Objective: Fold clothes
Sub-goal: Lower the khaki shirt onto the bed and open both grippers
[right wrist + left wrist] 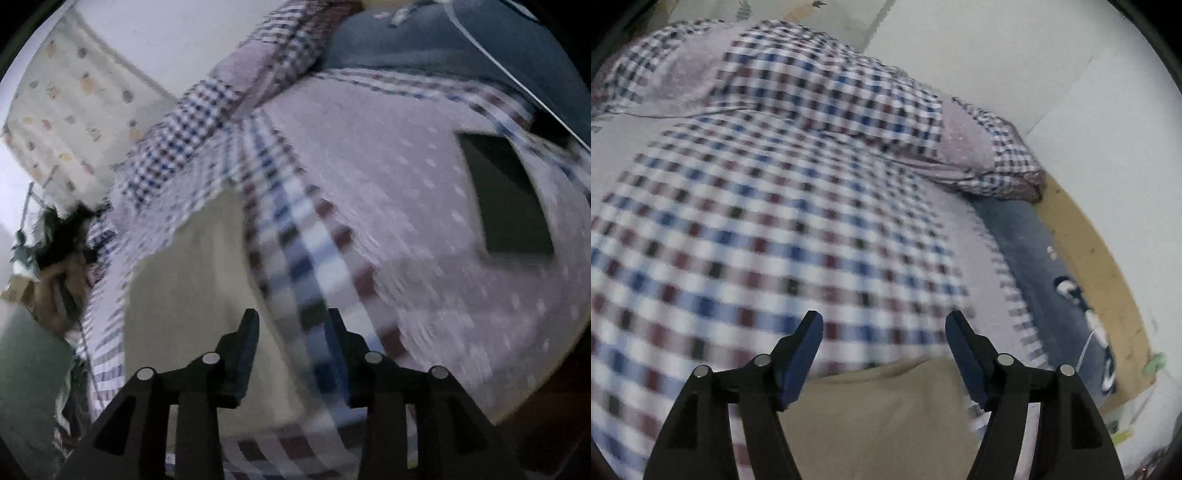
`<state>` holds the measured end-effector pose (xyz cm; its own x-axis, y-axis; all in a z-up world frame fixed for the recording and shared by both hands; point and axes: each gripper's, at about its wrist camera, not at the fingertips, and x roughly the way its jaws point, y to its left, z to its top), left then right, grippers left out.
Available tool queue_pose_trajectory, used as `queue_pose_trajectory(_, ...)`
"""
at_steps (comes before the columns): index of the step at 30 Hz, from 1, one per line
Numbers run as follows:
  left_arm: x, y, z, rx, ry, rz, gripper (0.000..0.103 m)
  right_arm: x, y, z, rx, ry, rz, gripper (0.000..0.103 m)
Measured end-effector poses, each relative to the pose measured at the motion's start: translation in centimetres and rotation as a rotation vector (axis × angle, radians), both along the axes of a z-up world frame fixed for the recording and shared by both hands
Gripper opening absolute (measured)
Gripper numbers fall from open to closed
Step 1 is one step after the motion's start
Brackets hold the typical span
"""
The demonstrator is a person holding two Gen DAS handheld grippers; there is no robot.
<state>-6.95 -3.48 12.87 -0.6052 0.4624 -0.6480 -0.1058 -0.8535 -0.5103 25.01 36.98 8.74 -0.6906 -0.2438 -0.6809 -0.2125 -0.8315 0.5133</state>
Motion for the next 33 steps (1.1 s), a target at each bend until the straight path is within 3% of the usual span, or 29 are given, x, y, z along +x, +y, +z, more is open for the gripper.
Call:
queue_pose_trajectory(6,2.7,-3.9,-6.3,0.021,-0.084,0.022,0.073,-7.2,-1.9,3.4,0.036,0.077,0.173,0.049)
queue_pose_trajectory(11,2.8,-4.1,-9.4,0.094,-0.101,-0.037,0.071,-15.6,-3.6,4.4,0.036,0.104,0.297,0.053)
queue_pose_trajectory(15,2.5,-2.9,-9.8,0.098,-0.087,-0.086,0.050,-23.1,-3.9,3.1,-0.010,0.075,0.308,0.053)
queue_pose_trajectory(17,2.0,-2.6,-9.7,0.100,-0.088,-0.079,0.038,-25.9,-4.2,1.8,0.013,0.037,0.304,0.054)
queue_pose_trajectory(19,1.6,-2.9,-9.7,0.104,-0.091,-0.055,0.016,-28.0,-4.4,0.5,0.046,-0.004,0.316,0.054)
queue_pose_trajectory(24,1.1,-3.8,-10.7,0.155,-0.082,-0.015,0.004,-31.4,-5.9,-1.7,0.081,-0.047,0.351,0.053)
queue_pose_trajectory(25,1.2,-3.8,-10.7,0.152,-0.071,-0.015,0.004,-31.7,-6.2,-2.0,0.092,-0.048,0.362,0.051)
queue_pose_trajectory(28,2.2,-5.1,-10.6,0.195,-0.012,0.029,0.003,-31.9,-7.1,-2.4,0.137,-0.030,0.389,0.001)
queue_pose_trajectory(33,3.0,-5.6,-10.5,0.200,0.050,0.079,0.003,-31.5,-7.9,-0.1,0.214,0.079,0.379,0.001)
